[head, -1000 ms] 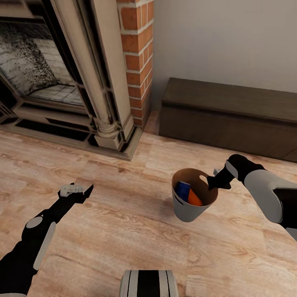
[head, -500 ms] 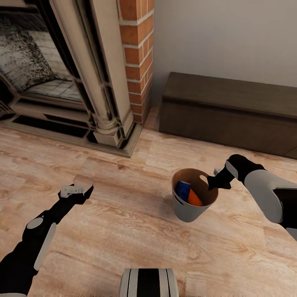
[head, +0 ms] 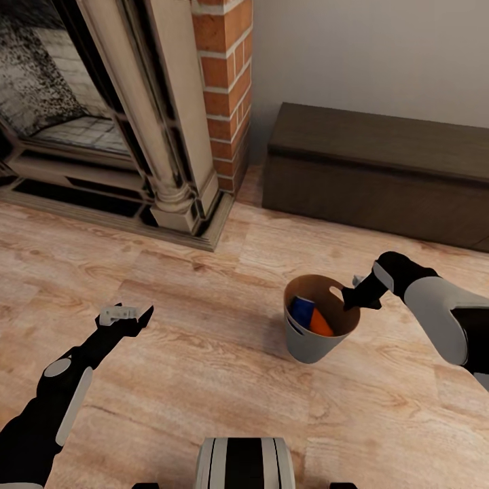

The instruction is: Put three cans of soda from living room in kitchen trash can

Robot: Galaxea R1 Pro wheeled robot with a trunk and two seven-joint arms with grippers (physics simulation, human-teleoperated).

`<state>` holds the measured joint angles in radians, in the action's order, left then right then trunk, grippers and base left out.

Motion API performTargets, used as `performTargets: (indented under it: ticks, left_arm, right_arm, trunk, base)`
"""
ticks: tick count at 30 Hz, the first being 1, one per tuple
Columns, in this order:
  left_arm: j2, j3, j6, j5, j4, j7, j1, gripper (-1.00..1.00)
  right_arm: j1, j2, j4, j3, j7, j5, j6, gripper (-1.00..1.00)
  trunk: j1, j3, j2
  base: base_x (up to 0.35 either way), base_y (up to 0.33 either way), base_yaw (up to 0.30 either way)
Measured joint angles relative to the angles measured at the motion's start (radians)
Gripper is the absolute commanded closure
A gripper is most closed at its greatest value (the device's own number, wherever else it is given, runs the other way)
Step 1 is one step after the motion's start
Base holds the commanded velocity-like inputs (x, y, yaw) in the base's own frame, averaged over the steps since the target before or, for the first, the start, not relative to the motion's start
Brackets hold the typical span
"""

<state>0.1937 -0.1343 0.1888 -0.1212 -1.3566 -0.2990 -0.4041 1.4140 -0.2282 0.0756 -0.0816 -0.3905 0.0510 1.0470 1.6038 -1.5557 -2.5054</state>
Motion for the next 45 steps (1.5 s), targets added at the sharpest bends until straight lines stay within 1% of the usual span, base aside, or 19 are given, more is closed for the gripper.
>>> performTargets:
  ticks: [16, 20, 36, 37, 38, 39, 40, 41, 42, 43, 45]
  left_arm:
    - [0.0, 0.0, -0.001, -0.001, 0.0, 0.0, 0.0, -1.0]
    - [0.0, 0.0, 0.0, 0.0, 0.001, -0.001, 0.0, -1.0]
    - [0.0, 0.001, -0.002, -0.001, 0.001, -0.005, 0.0, -1.0]
    - [0.0, 0.0, -0.002, -0.001, 0.001, -0.005, 0.0, -1.0]
    - [0.0, 0.0, -0.002, -0.002, 0.002, -0.005, 0.0, -1.0]
    - [0.0, 0.001, -0.002, -0.001, 0.002, -0.004, -0.001, -1.0]
    - [0.0, 0.001, -0.002, -0.002, 0.002, -0.004, -0.001, -1.0]
    - [0.0, 0.001, -0.002, -0.002, 0.002, -0.003, -0.001, -1.0]
    - [0.0, 0.001, -0.002, -0.002, 0.002, -0.003, -0.001, -1.0]
    - [0.0, 0.001, -0.002, -0.002, 0.002, -0.002, -0.001, -1.0]
    - [0.0, 0.001, -0.003, -0.002, 0.002, -0.002, -0.001, -1.0]
  right_arm:
    - [-0.003, 0.0, 0.004, -0.001, 0.0, -0.002, 0.0, 1.0]
    - [0.002, 0.0, 0.004, -0.001, 0.0, -0.003, 0.0, 1.0]
    - [0.002, 0.0, 0.004, -0.002, 0.0, -0.003, 0.0, 1.0]
    - [0.002, 0.0, 0.004, -0.002, 0.0, -0.003, 0.0, -1.0]
    - [0.012, 0.002, 0.017, 0.012, 0.0, 0.063, 0.0, -1.0]
    - [0.014, 0.003, 0.027, 0.013, 0.005, 0.068, 0.0, -1.0]
    - [0.008, 0.003, 0.022, 0.015, 0.004, 0.067, 0.0, -1.0]
    - [-0.009, 0.003, 0.023, 0.007, 0.004, 0.077, -0.008, -1.0]
    - [-0.027, 0.002, 0.023, -0.007, 0.004, 0.095, -0.01, -1.0]
    - [-0.041, -0.001, 0.025, -0.008, 0.005, 0.102, -0.011, -1.0]
    - [-0.042, -0.003, 0.028, 0.0, 0.003, 0.091, -0.01, -1.0]
  trunk:
    - [-0.001, 0.0, 0.0]
    - [-0.01, -0.015, -0.001]
    - [-0.01, -0.015, -0.001]
    - [-0.01, -0.015, -0.001]
    - [0.001, -0.016, -0.001]
    - [0.008, -0.016, -0.001]
    - [0.007, -0.016, -0.001]
    - [0.008, -0.016, -0.001]
    - [0.007, -0.016, -0.001]
    - [0.008, -0.016, -0.001]
    - [0.007, -0.016, -0.001]
  base:
    - [0.0, 0.0, 0.0]
    - [0.0, 0.0, 0.0]
    - [0.0, 0.0, 0.0]
    - [0.0, 0.0, 0.0]
    - [0.0, 0.0, 0.0]
    - [0.0, 0.0, 0.0]
    - [0.0, 0.0, 0.0]
    - [0.0, 0.0, 0.0]
    - [0.0, 0.0, 0.0]
    - [0.0, 0.0, 0.0]
    - [0.0, 0.0, 0.0]
